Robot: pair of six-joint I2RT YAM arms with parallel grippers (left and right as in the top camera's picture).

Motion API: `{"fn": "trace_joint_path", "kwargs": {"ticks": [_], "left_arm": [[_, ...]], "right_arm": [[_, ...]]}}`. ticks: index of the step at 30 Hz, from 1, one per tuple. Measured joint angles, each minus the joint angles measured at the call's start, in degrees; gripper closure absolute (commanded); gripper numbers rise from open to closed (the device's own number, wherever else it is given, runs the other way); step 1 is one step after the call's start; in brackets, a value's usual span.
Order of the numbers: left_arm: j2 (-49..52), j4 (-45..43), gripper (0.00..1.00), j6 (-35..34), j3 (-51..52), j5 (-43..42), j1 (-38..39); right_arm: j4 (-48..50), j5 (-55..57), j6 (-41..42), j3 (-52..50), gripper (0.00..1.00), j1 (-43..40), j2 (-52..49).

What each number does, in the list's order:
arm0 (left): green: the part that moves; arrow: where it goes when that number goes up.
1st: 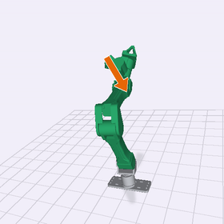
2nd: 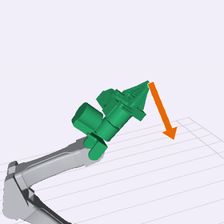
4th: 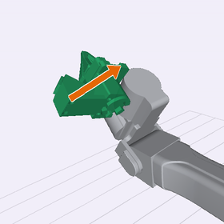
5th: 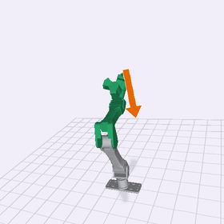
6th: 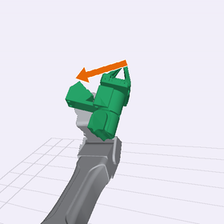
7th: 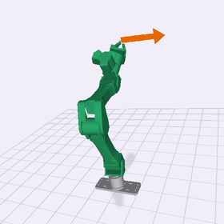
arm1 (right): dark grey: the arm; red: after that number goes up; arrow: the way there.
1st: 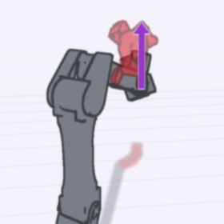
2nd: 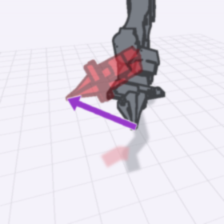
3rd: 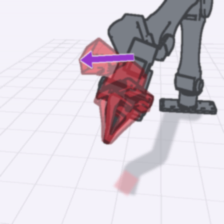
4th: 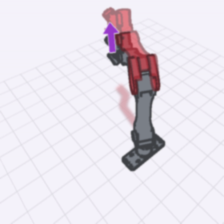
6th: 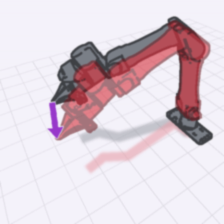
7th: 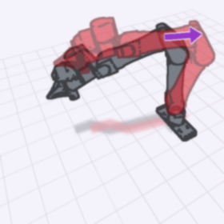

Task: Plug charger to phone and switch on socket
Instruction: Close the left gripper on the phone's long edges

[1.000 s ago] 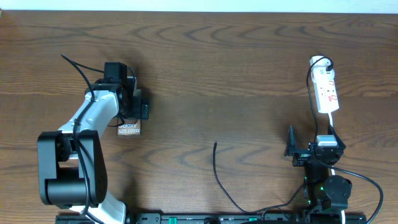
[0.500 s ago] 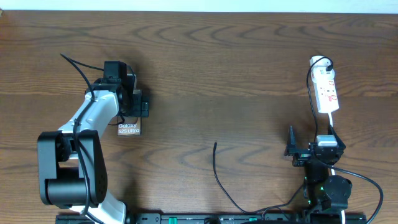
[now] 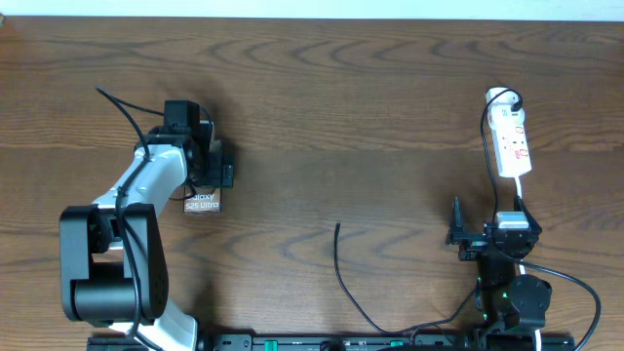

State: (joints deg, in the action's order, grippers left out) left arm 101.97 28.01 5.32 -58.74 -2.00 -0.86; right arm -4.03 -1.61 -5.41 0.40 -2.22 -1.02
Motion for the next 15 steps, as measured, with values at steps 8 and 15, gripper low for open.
{"fn": "trace_joint_path", "kwargs": {"ticks": [8,15], "left_arm": [[0.0,-2.93,0.02,0.02,2.14,0.55,0.0],[0.0,-3.19,0.02,0.0,2.56,0.66,0.0]], "right_arm": [[0.0,0.0,0.0,0.0,0.01,0.0,0.02],[0.0,0.0,0.0,0.0,0.01,0.0,0.02]]}}
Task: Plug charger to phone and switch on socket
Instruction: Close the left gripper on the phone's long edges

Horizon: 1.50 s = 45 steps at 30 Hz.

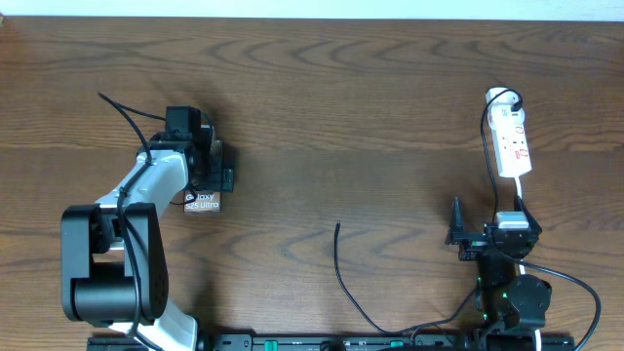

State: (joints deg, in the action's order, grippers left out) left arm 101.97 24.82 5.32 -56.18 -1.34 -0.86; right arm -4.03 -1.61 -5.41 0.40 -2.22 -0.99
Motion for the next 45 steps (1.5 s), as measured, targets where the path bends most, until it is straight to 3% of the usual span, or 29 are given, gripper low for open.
{"fn": "trace_joint_path", "kwargs": {"ticks": [45], "left_arm": [[-0.92,-2.91,0.02,-1.27,2.32,-0.92,-0.15]], "right_arm": [[0.0,0.0,0.0,0.0,0.01,0.0,-0.02]]}}
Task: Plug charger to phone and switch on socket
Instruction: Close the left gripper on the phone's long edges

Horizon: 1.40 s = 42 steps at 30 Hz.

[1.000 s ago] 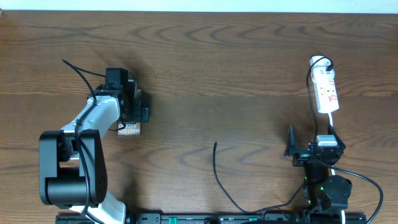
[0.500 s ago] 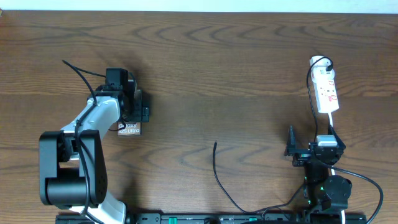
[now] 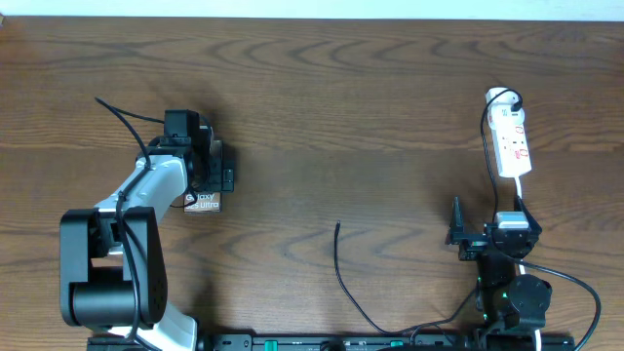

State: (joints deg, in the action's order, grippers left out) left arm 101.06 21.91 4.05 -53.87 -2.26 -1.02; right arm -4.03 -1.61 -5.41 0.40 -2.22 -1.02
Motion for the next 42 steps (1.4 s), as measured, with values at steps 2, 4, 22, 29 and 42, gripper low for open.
{"fn": "trace_joint_path", "kwargs": {"ticks": [2,4,22,29,42], "left_arm": [[0.0,0.0,0.02,0.0,0.0,0.0,0.0],[0.0,0.0,0.02,-0.04,0.0,0.02,0.0],[0.0,0.02,0.09,-0.83,0.07,-0.39,0.0],[0.0,0.11,0.18,-0.87,0.07,-0.37,0.0],[0.0,0.11,0.19,-0.83,0.07,-0.37,0.0]], "right_arm": [[0.0,0.0,0.0,0.0,0.01,0.0,0.0],[0.0,-0.02,0.0,0.0,0.01,0.0,0.02],[0.0,0.0,0.0,0.0,0.01,0.0,0.02],[0.0,0.0,0.0,0.0,0.01,0.0,0.02],[0.0,0.0,0.0,0.0,0.01,0.0,0.02]]}}
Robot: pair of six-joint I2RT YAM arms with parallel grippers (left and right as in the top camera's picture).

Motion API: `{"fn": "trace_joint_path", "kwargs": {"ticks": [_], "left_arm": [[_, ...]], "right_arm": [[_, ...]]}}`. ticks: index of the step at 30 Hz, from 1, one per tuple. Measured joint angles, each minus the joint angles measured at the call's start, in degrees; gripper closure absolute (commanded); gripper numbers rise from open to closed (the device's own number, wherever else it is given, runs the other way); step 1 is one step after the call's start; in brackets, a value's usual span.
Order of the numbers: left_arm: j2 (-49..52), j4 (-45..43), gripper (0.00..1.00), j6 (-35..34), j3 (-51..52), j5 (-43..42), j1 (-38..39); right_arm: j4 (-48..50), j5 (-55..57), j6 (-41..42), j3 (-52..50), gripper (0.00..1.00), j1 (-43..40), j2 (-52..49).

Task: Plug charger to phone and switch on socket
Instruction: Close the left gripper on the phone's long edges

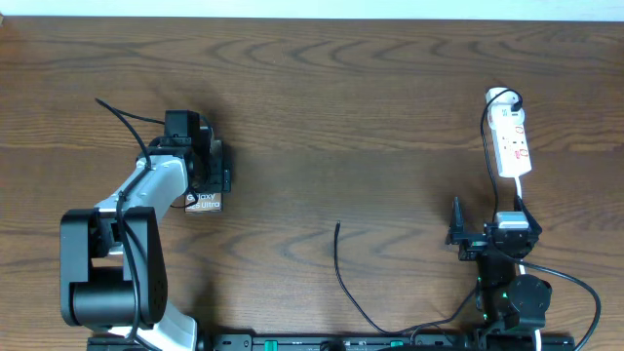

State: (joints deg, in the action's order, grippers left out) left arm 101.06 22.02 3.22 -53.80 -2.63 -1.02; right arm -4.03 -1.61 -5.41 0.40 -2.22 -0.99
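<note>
The phone [203, 202] lies screen up on the left of the table, and only its lower end with the lit "S25 Ultra" text shows. My left gripper [209, 168] is down over the phone's upper part. One black finger stands at the phone's right edge; the wrist hides the other. The black charger cable [341, 273] lies at centre front, with its free plug end [337, 226] pointing away from me. At the far right lies the white socket strip [512, 142]. My right gripper [455, 226] rests folded near the front edge below the strip, shut and holding nothing.
A white lead runs from the strip's top plug [501, 97] down toward the right arm's base [512, 297]. The left arm's base [107, 278] stands at the front left. A black rail [312, 342] lines the front edge.
Hardly anything differs. The left gripper's visible finger sits a touch closer to the phone's right edge. Phone, cable, strip and right arm are where they were.
At the oldest moment my left gripper was down over the phone's top half. Across the later moments it shifted slightly left and away from me, and its visible finger drew in toward the phone. The right arm, cable and strip stayed still.
</note>
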Motion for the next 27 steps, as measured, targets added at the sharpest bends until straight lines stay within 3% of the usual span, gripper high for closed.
{"fn": "trace_joint_path", "kwargs": {"ticks": [27], "left_arm": [[-0.09,0.04,0.29,0.02,0.0,0.0,0.0]], "right_arm": [[0.0,0.0,0.0,0.0,0.01,0.0,-0.02]]}}
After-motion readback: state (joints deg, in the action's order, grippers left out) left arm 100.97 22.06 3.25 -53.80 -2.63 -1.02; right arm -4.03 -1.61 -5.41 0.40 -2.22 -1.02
